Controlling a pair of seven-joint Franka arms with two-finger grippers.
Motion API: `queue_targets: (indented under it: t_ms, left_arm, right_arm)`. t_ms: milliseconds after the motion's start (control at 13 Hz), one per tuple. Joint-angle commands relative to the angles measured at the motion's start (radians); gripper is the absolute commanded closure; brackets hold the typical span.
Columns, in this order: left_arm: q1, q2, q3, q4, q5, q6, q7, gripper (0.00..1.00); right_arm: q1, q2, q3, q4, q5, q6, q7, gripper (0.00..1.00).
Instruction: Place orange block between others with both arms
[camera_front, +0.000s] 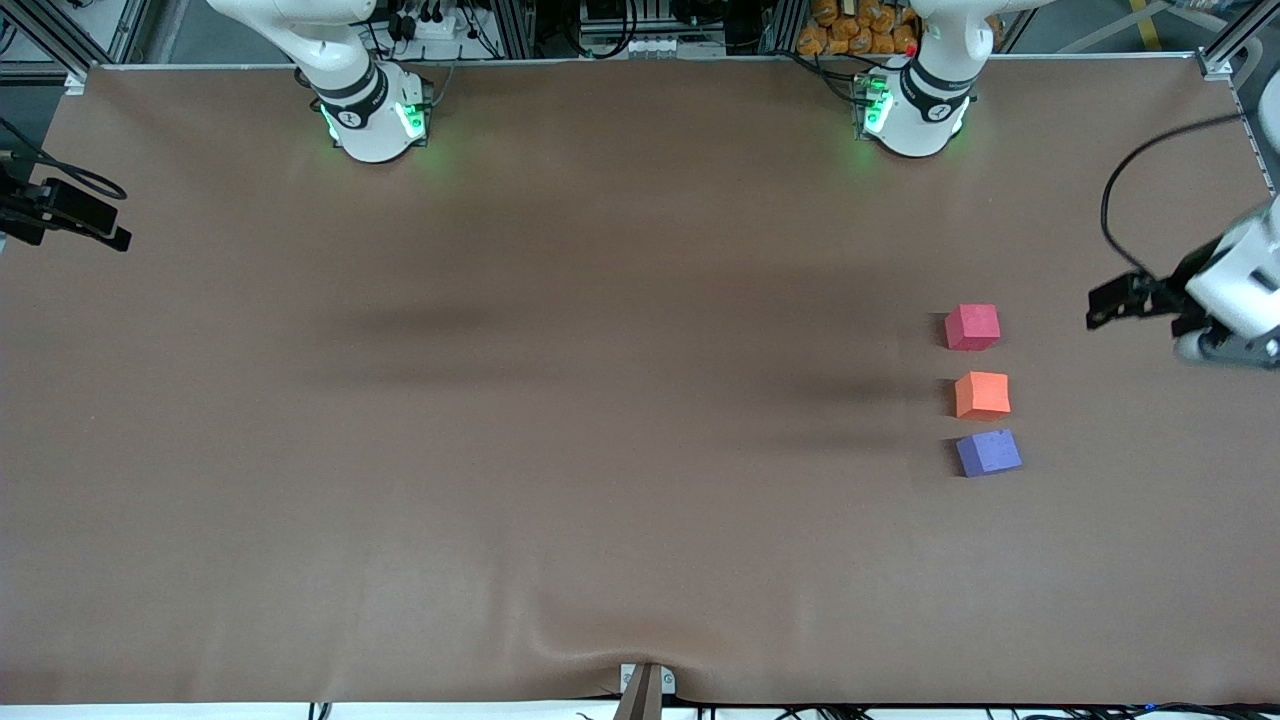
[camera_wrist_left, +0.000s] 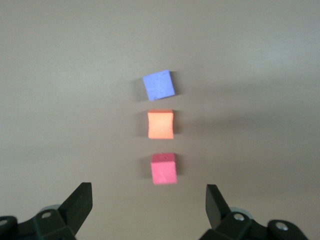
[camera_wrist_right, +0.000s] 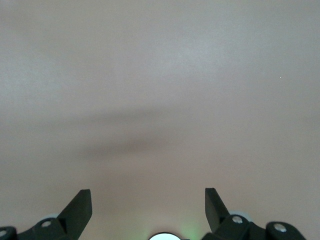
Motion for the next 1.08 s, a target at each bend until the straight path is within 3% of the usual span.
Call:
queue_targets:
  t_ms: [0,231,462,692,1000]
  left_arm:
    - [0.003,-0.022,-0.045,0.064,0.001,-0.064,-0.067,0.00]
    - [0.000,-0.053,-0.032,0.063,-0.064,-0.090,-0.073,0.00]
    - [-0.091,-0.059,0.073,0.063,-0.065,-0.112,-0.073,0.00]
    - [-0.149,-0.075,0.125,0.061,-0.064,-0.141,-0.085,0.00]
    - [-0.147,-0.075,0.127,0.069,-0.055,-0.143,-0.084,0.00]
  right_arm:
    - [-0.014,-0.018,0.013,-0.015,-0.001,-0.001,0.014,0.00]
    - [-0.007,-0.032,0.020,-0.013,0.002,-0.023,0.027,0.00]
    - [-0.004,-0.054,0.019,-0.016,0.002,-0.037,0.039,0.00]
    - [-0.003,-0.055,0.019,-0.018,0.002,-0.047,0.039,0.00]
    - [-0.001,-0.055,0.020,-0.018,0.002,-0.052,0.039,0.00]
